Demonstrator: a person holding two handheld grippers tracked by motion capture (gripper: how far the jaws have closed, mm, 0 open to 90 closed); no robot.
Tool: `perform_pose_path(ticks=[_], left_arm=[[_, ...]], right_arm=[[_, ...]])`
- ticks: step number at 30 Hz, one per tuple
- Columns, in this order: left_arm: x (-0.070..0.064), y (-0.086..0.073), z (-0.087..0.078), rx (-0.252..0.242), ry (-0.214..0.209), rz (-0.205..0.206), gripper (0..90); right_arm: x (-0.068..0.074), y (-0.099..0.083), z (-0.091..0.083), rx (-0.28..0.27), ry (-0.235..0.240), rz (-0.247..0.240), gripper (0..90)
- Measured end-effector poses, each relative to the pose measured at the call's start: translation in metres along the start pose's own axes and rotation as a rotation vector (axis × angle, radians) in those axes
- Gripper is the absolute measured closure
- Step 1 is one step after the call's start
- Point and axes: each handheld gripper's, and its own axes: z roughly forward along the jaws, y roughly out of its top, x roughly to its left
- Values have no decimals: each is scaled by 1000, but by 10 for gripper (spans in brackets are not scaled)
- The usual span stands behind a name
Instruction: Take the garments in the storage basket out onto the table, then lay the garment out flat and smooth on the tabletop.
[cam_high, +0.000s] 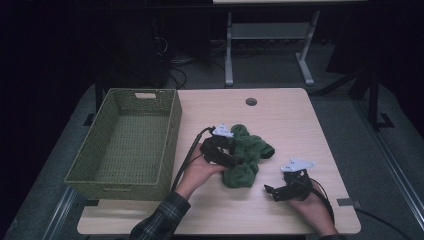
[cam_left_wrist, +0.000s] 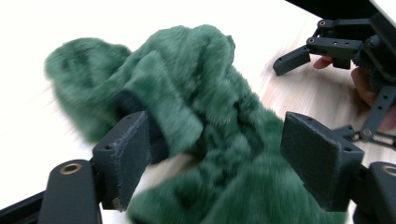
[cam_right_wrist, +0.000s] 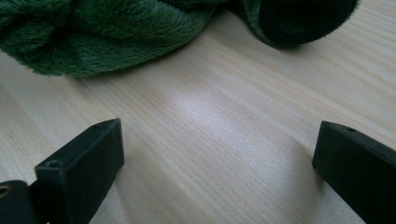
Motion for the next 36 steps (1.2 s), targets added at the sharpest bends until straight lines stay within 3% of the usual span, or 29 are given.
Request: perform_pose_path(ticks=[2,4,9,15,19,26,36], left_arm=[[2,-8,-9,-14,15,-3,220],[3,-18,-15,-38,22,-34,217],[1,-41,-23,-29,26,-33,197],[1,-55,-25,-11,29,-34,177],[-3,-65,-24,13,20,-11,173],[-8,-77,-24,43,9,5,173],[-10,-87,-20,64,5,-1,173]], right_arm=[[-1,0,0,-1,4,-5,18],[-1,0,0,0,4,-5,18],[0,-1,-4,14,35,4,23],[2,6,-12,0,55,-39,91],[3,18,-23,-39,83,-28,148],[10,43,-36,-120,142,-58,294],[30,79,-18,-111,206,-117,450]])
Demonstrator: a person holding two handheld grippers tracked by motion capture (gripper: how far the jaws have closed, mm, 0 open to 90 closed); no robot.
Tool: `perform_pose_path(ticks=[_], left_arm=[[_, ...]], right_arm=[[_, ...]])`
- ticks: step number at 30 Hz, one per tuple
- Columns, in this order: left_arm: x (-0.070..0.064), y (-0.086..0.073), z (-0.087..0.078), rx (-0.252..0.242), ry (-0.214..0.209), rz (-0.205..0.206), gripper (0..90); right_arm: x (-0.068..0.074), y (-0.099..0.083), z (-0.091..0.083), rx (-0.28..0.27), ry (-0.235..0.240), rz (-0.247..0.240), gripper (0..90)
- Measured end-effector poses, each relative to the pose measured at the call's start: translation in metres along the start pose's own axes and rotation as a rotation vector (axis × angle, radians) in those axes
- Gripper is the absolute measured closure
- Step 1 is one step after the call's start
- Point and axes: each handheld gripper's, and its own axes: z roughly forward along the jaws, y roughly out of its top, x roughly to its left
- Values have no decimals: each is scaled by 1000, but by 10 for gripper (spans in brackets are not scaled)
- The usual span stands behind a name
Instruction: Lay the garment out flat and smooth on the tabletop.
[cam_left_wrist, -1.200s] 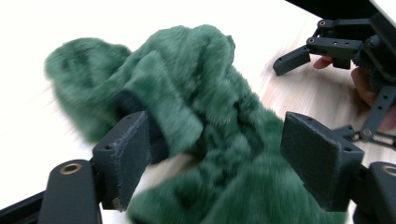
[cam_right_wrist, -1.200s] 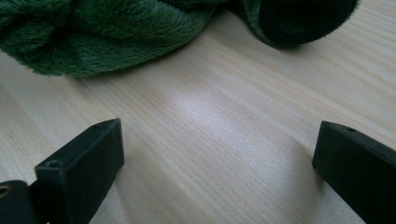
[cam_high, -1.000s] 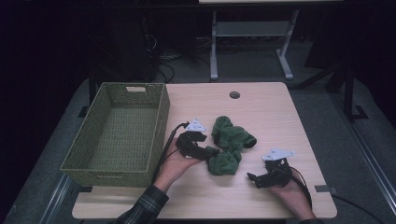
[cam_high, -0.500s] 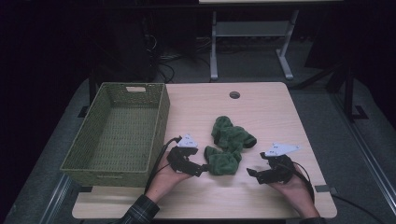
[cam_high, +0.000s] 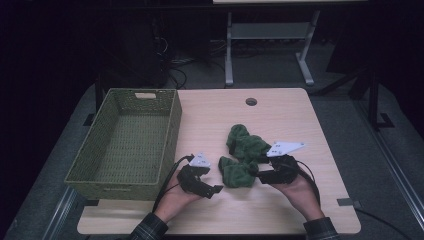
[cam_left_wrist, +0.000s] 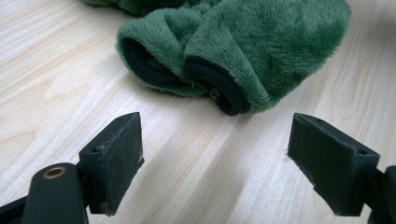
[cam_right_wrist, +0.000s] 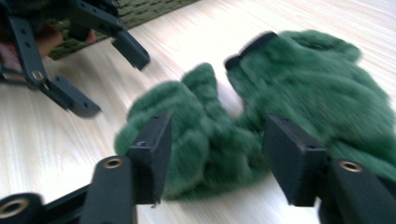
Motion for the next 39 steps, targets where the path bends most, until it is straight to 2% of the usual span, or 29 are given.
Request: perform_pose_path(ticks=[3,6,15,18,21,24,25,32,33,39], left_arm=[[0,0,1,16,4,20,174],[0,0,2,14,0,16,174],[1,-1,3,15,-7,6,174],[3,-1,3,24,-4,13,174],[3,-1,3,26,-7,11,174],[3,-1,3,24,-8,10,174],[3,-1,3,24,-11,7,174],[1,1,4,12,-9,2,174],[2,1,3,14,-7,13,174],[2,5,2,-11,-8,-3,207]], right_arm=[[4,10,10,9,17,-18,501],[9,18,20,16,48,-25,550],[13,34,48,52,89,-46,603],[15,36,59,90,105,-51,620],[16,37,67,129,107,-68,712],[16,37,71,152,108,-73,867],[14,36,71,158,103,-77,897],[10,37,53,93,111,-66,900],[10,37,50,86,108,-66,900],[2,31,21,23,97,-47,900]])
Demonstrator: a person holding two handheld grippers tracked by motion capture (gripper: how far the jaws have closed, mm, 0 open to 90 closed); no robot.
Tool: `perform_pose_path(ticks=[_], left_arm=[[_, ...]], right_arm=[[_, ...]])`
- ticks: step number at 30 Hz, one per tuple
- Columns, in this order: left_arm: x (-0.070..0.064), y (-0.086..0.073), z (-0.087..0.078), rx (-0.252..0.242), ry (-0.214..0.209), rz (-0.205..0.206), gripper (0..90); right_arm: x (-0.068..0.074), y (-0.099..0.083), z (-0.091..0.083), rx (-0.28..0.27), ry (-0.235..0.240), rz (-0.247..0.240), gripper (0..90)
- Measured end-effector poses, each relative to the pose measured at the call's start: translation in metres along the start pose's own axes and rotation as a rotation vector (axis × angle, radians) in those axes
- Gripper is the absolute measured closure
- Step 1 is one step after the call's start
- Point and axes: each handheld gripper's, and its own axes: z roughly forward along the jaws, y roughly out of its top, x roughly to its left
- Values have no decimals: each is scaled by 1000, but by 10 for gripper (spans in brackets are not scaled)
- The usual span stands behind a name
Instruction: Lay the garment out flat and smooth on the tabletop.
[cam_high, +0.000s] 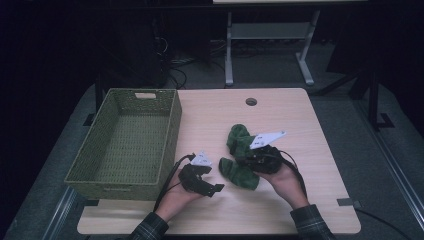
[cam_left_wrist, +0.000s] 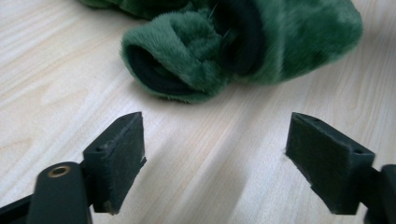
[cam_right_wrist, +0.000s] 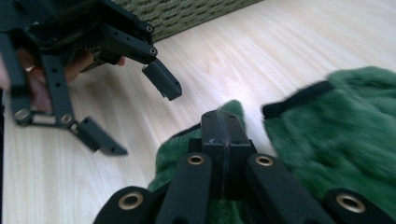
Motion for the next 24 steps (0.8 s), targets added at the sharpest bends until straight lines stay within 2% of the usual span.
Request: perform_pose_path(ticks=[4,6,8,11,16,18,21,24], left_arm=[[3,7,-2,-25,15,-1,229],[4,12,-2,-36,22,-8,245],[5,16,-2,-46,25,-4,276],[5,21,-1,-56,28,5,361],[3,27,3,-47,13,30,598],[3,30,5,-42,3,25,655],[3,34,10,-24,-1,46,695],[3,35,15,-9,-5,49,735]], right_arm=[[-4,-10,-18,-31,-17,24,900],[-8,-17,-27,-37,-28,15,900],[-11,-25,-35,-55,-41,27,900],[-15,-39,-46,-60,-57,50,900],[-20,-64,-62,-58,-83,86,900],[-21,-73,-67,-57,-94,106,900],[-25,-87,-74,-43,-110,129,900],[-31,-103,-80,-27,-129,167,900]])
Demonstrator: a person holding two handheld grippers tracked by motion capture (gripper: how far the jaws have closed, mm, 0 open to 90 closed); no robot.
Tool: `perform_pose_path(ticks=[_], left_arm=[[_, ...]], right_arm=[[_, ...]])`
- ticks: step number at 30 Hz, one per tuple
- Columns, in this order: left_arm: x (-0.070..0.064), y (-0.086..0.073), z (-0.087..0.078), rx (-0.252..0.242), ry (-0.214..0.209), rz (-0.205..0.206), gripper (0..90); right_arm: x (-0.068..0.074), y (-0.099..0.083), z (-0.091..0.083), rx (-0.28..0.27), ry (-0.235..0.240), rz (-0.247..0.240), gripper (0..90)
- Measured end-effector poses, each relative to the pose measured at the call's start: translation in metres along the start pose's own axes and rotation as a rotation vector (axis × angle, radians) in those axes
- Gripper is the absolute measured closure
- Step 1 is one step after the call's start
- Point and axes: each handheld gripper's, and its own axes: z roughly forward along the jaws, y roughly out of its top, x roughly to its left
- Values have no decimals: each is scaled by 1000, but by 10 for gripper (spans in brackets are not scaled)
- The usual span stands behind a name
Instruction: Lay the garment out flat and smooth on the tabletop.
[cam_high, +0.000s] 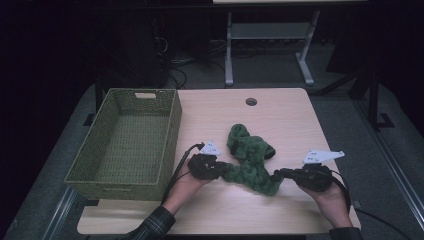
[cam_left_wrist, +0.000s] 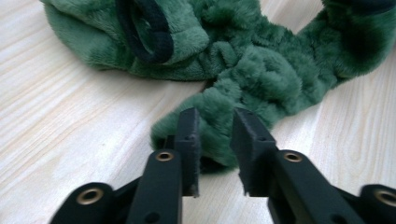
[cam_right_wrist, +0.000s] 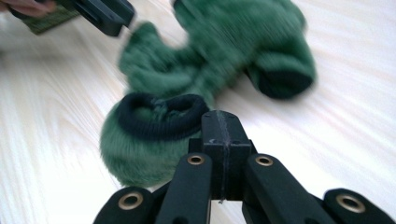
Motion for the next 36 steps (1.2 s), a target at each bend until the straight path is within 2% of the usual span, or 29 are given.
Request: perform_pose_path(ticks=[3,5,8,10,12,16,20,22,26,28,32,35,36], left_arm=[[1,0,6,23,9,5,783],[2,-1,7,32,-2,-1,808],[0,0,6,41,-8,9,837],[-3,0,7,34,-6,13,842],[-4,1,10,45,0,23,860],[-5,-1,21,92,22,52,884],[-4,-2,28,115,28,57,897],[-3,-3,28,125,18,52,898],[-5,-4,25,163,1,52,898],[-5,-6,22,176,-13,56,898],[-7,-15,15,169,-37,27,899],[-10,-21,8,182,-49,31,899],[-13,-24,6,176,-53,15,899]], right_arm=[[-7,-12,-7,2,-25,33,900],[-8,-16,-14,-4,-39,49,900],[-6,-16,-23,-29,-43,43,883],[0,-15,-26,-41,-27,33,883],[7,-17,-22,-26,-19,20,898],[17,-27,-7,55,-2,26,900],[20,-34,3,141,-35,13,900],[19,-36,5,147,-35,18,900],[17,-34,8,160,-80,-23,900],[14,-32,10,160,-99,-29,900],[6,-30,12,156,-99,-17,900],[3,-28,14,154,-100,-21,900],[3,-28,14,155,-100,-21,900]])
